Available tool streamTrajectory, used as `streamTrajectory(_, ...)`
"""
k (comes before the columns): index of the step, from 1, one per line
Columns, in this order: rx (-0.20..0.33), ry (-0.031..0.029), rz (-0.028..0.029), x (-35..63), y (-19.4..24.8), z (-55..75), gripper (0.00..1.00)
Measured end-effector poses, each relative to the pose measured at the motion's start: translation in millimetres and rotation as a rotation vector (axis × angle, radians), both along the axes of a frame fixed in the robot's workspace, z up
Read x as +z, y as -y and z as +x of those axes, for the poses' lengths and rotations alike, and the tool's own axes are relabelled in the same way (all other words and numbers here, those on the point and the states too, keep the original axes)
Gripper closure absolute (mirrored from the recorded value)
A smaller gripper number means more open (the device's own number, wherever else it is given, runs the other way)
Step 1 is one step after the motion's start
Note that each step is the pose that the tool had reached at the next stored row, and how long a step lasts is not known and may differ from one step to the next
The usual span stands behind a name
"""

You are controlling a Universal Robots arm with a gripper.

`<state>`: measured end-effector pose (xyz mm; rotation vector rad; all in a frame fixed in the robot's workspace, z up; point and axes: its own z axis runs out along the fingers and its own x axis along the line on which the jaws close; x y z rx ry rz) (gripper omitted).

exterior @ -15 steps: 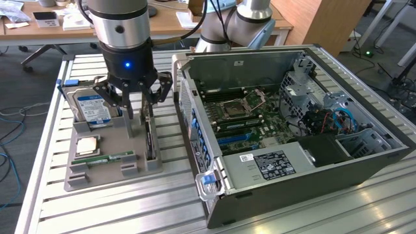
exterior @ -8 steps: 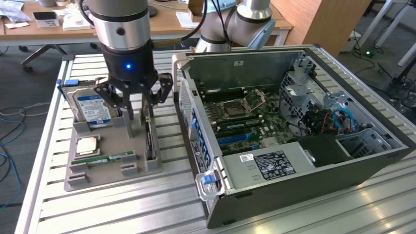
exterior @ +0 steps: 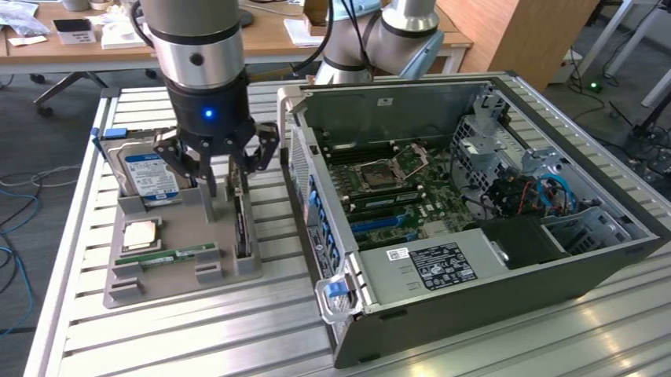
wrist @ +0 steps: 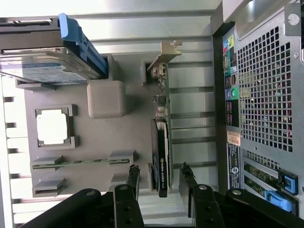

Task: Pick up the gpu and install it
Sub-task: 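Pick up the gpu and move the gpu toward the slot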

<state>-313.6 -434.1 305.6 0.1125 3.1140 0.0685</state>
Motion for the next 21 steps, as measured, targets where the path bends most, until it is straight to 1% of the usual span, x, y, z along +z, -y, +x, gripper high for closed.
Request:
streamTrajectory(5, 0.000, 0.0001, 0.0001, -1.7, 0.0, 4.6, 0.53)
streamTrajectory(8, 0.000, 0.0001, 0.0000, -4.4, -0.1, 5.4, 0.53)
streamTrajectory(14, 0.000, 0.0001, 0.0000, -12.7, 0.0, 5.9, 0.53)
streamTrajectory(21, 0.000, 0.0001, 0.0001, -24.9, 0.0, 5.9, 0.53)
